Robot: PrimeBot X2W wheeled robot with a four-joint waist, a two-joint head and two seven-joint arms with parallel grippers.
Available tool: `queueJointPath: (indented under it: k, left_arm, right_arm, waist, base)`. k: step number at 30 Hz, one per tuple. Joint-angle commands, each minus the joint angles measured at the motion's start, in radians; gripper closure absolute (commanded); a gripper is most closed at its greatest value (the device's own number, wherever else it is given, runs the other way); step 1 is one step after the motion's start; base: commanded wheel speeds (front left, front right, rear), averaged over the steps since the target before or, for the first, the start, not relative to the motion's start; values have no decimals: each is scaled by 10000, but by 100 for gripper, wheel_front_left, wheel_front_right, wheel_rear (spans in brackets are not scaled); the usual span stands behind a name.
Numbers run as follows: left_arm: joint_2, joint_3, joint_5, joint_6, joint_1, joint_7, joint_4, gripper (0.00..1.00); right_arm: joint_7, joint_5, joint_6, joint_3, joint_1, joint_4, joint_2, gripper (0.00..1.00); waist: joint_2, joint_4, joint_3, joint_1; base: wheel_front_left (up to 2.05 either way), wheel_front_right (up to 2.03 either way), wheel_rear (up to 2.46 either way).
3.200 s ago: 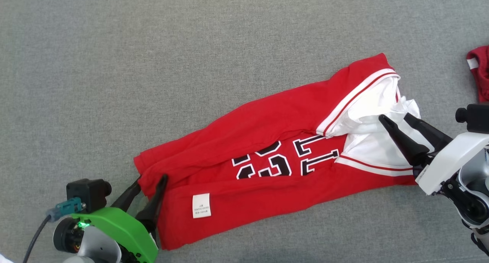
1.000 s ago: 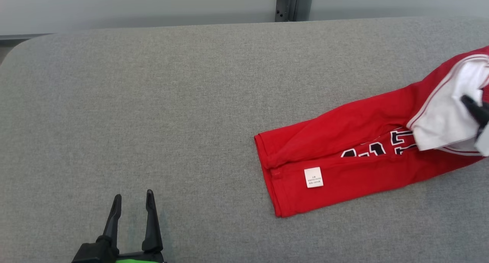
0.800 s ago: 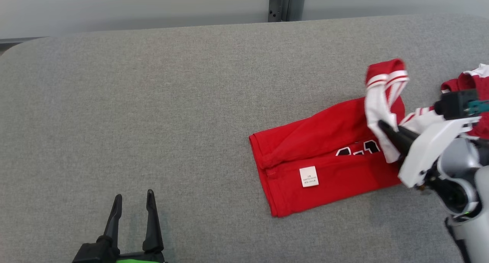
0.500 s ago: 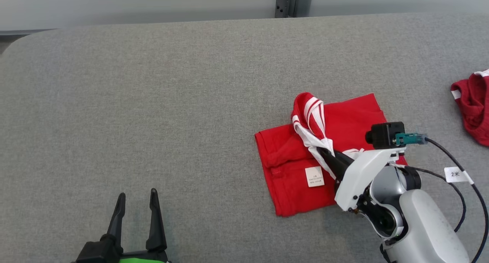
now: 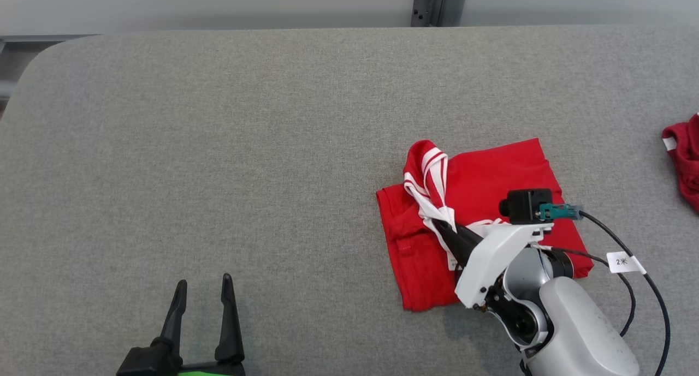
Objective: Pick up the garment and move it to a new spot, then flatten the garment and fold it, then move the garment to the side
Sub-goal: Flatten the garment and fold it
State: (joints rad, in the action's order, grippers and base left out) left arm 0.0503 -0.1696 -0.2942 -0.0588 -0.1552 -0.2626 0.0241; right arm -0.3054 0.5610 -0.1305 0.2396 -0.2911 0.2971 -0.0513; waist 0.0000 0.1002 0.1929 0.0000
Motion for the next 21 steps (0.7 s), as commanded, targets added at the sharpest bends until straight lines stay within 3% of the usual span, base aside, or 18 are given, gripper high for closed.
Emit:
queueJointPath:
  k: [1, 2, 3, 4, 12, 16, 21]
  left_arm:
    - [11, -4, 27, -36, -64, -24, 30, 0]
    - [11, -10, 34, -26, -82, -24, 42, 0]
    - [11, -17, 31, -10, -97, -24, 58, 0]
    - [11, -10, 31, 2, -109, -24, 70, 0]
    - [11, 157, 36, 48, -389, -24, 177, 0]
    - [11, 305, -4, -27, -634, -25, 109, 0]
    - [11, 357, -48, -27, -927, -24, 84, 0]
  right_arm:
    - [157, 151, -3, 75, -84, 56, -2, 100]
    - [254, 197, -3, 134, -114, 94, -1, 100]
    - [389, 217, -3, 174, -139, 112, 1, 65]
    - [530, 194, -3, 177, -163, 139, 0, 0]
    - [1804, 62, -3, -218, 388, -901, -19, 0]
    - [2485, -476, -1, -685, 1081, -2136, -842, 0]
    - [3242, -877, -3, -1348, 1984, -2536, -1633, 0]
  waist:
    - [0, -29, -20, 0]
    - [0, -48, -29, 0]
    - [0, -68, -37, 0]
    - [0, -92, -43, 0]
    - [0, -314, -467, 0]
    - [0, -516, -795, 0]
    - [0, -680, -1220, 0]
  base:
    - [0, 0, 0]
    - [0, 0, 0]
    - [0, 0, 0]
    - [0, 0, 0]
    - [0, 0, 0]
    - [0, 0, 0]
    - [0, 0, 0]
